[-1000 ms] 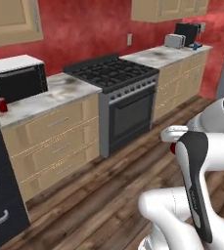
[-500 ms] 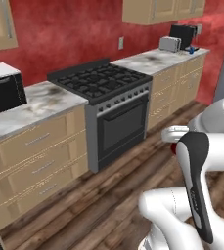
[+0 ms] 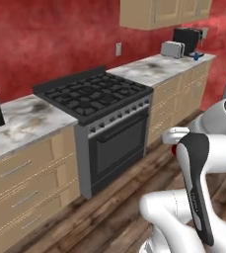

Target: Four empty soda cans are scattered around the kitchen. Gather all the cans and cluster them next to the stove for recycling.

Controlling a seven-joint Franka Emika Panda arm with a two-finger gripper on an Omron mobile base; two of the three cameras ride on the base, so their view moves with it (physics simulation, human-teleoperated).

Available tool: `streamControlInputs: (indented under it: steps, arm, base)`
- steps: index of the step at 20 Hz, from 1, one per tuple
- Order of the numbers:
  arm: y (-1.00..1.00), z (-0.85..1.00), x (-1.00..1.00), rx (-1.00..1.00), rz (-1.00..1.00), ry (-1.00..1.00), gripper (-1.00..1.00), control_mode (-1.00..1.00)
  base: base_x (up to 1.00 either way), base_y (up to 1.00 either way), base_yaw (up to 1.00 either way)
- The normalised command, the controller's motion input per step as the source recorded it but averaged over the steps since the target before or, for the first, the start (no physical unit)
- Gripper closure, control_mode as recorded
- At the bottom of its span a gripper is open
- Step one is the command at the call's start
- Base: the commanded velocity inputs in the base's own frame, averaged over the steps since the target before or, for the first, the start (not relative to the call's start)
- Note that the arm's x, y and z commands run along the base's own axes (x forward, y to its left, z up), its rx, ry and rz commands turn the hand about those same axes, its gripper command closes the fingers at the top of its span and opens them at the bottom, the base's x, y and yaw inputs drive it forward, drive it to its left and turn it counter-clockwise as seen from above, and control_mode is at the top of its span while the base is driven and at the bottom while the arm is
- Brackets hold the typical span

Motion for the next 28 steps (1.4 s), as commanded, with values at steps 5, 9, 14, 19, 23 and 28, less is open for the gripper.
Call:
streamControlInputs:
  steps: [5,9,14,19,23,28]
  arm:
    - [0.0,0.0,0.0,0.0,0.0,0.0,1.0,1.0]
    - [0.0,0.0,0.0,0.0,0.0,0.0,1.0,1.0]
    - [0.0,0.0,0.0,0.0,0.0,0.0,1.0,1.0]
    - [0.0,0.0,0.0,0.0,0.0,0.0,1.0,1.0]
    - [0.0,0.0,0.0,0.0,0.0,0.0,1.0,1.0]
    - [0.0,0.0,0.0,0.0,0.0,0.0,1.0,1.0]
  base:
    - [0.7,-0.5,0.0]
    - [0.69,-0.51,0.0]
    - [0.7,-0.47,0.0]
    - [0.71,-0.43,0.0]
    - [0.67,-0.46,0.0]
    - [0.67,-0.43,0.01]
